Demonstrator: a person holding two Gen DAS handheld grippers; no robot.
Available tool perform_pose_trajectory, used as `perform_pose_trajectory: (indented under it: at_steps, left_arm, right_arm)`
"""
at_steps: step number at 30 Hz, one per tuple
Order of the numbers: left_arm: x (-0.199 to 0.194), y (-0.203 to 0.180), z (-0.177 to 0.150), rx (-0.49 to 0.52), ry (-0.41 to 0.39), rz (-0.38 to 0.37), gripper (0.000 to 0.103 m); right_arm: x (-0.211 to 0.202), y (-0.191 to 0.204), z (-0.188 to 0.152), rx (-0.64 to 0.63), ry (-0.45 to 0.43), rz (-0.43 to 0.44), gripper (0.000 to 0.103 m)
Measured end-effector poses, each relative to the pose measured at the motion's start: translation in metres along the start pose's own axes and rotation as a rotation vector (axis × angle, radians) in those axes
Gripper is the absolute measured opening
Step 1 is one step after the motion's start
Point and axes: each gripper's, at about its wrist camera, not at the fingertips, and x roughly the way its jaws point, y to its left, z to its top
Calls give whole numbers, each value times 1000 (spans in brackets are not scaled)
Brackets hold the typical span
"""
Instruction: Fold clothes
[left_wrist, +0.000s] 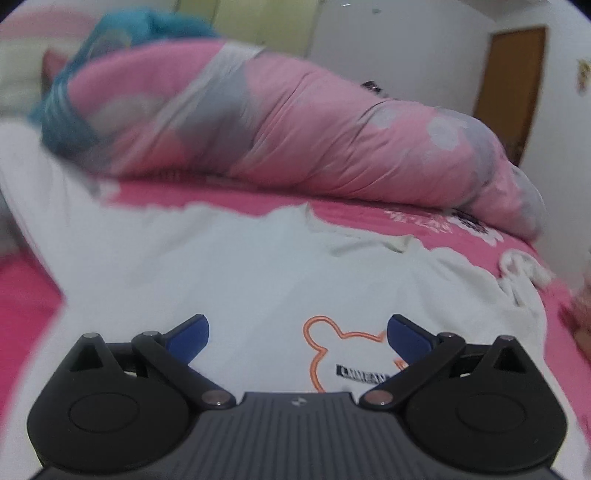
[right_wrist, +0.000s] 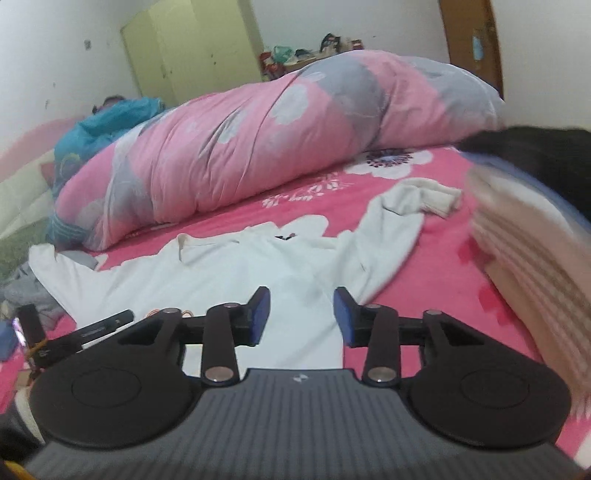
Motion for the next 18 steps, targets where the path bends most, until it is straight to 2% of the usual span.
perform_pose_trajectory:
  at_steps: [5,10,14,18]
  left_arm:
    - [-68,-3,-6,86,-6,-6,103]
    - [-110,-6,-26,123,-22,12,103]
    - [-109,-18,-38,115,11,-36,103]
    - [-96,-34,-36,130,35,-56,103]
  right_arm:
    - [-27,-17,-35,82,-30,49,41]
    - [-53,-26,-74,110,-17,32,41]
    - [-66,-36,-102,163,-4,6,41]
    - [-56,-42,-107,181,5,-3,41]
